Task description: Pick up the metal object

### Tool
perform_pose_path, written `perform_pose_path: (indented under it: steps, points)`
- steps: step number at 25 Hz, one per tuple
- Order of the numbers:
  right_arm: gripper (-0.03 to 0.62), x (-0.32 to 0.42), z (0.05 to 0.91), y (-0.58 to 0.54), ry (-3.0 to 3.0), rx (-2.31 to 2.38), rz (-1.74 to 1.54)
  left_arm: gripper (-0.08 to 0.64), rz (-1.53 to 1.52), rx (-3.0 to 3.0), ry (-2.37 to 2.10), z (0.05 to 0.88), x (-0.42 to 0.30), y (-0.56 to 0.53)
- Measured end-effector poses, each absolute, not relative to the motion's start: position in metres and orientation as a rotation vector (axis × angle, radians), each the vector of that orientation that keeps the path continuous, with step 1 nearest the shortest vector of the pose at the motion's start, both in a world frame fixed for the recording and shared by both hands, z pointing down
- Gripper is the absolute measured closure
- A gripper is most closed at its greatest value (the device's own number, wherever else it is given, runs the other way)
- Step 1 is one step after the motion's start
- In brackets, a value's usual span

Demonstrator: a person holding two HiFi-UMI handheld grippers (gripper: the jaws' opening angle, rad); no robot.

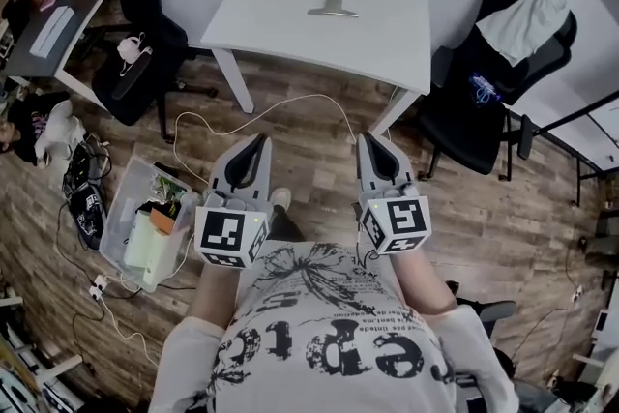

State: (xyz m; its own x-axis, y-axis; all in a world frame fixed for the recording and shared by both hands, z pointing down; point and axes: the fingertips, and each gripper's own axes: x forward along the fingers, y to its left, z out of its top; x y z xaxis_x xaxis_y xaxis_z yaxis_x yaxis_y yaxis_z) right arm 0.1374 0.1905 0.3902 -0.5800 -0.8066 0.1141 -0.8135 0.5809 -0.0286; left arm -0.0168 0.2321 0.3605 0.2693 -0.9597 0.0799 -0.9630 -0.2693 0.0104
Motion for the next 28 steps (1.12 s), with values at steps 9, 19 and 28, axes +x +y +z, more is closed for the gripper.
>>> perform_pose_path:
  steps: [9, 19, 28]
  points:
    - [0.6, 0.058, 0.383, 0.037, -2.605, 1.573, 0.121, 0.549, 0.081, 2.56, -1.757, 0.342, -0.11, 0.065]
    - [0.6, 0.029, 0.405, -0.071, -2.491, 1.619, 0.205, 0.549, 0.111, 2.542, -1.617, 0.373, -0.14, -0.053]
    - [0.6, 0.029, 0.437, -0.188, -2.455, 1.568, 0.278, 0.549, 0.108, 2.497, -1.622, 0.388, -0.135, -0.16]
